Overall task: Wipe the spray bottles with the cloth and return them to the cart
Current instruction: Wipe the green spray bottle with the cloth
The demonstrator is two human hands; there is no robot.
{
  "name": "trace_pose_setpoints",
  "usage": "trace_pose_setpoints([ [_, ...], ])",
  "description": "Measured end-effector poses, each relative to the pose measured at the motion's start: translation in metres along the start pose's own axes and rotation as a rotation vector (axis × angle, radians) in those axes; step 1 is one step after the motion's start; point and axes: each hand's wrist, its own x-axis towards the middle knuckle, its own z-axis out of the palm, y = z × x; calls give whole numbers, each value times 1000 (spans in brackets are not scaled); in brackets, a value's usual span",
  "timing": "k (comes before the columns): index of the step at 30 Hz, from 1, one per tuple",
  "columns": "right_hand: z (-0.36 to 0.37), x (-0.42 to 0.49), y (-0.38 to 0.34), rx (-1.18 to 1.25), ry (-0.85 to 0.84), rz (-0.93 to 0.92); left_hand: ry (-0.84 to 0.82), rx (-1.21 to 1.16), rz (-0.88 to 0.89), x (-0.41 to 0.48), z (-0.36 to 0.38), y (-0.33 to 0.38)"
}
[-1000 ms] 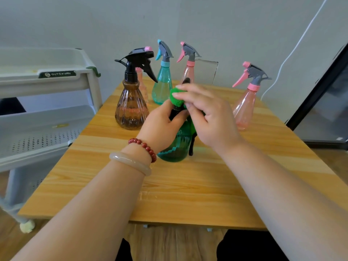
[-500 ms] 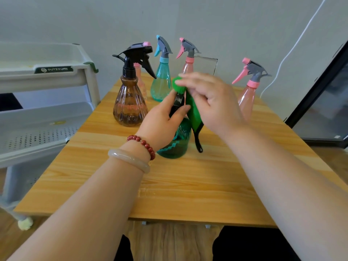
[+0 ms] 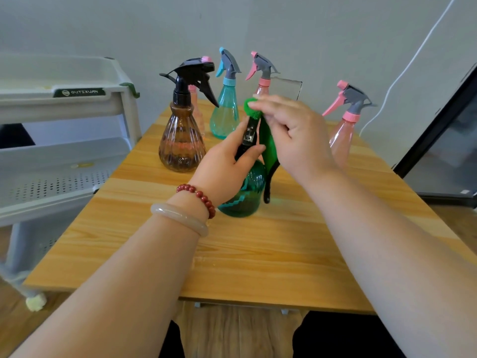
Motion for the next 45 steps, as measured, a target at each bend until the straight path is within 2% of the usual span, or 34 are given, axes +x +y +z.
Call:
trace_pose_setpoints([
  [5, -6, -27, -2, 20, -63, -204, 16, -21, -24, -2, 1, 2],
  [7, -8, -25, -1, -7, -70, -221, 13, -32, -29, -1, 1, 2],
  [10, -2, -9, 2, -75, -16, -75, -22, -83, -51, 0, -2, 4],
  [14, 2, -4, 4, 76, 126, 240, 31, -131, -16, -5, -9, 3],
  [19, 1, -30, 2, 161, 267, 341, 107, -236, -37, -4, -19, 3],
  [24, 8, -23, -2, 78, 365, 180, 232, -163, 78, 0, -14, 14],
  [30, 25, -24, 1, 15, 361, 36, 222, -227, 71, -2, -13, 17],
  [36, 32, -58, 11, 13, 160, 83, 229, -235, 37, -2, -15, 16],
  [39, 24, -54, 1, -29, 260, 98, 194, -259, 21, -2, -17, 14],
  [41, 20, -39, -7, -54, 340, 46, 176, -275, 11, -1, -17, 15],
  [45, 29, -30, -7, -56, 298, -27, 172, -339, -5, -1, -18, 16],
])
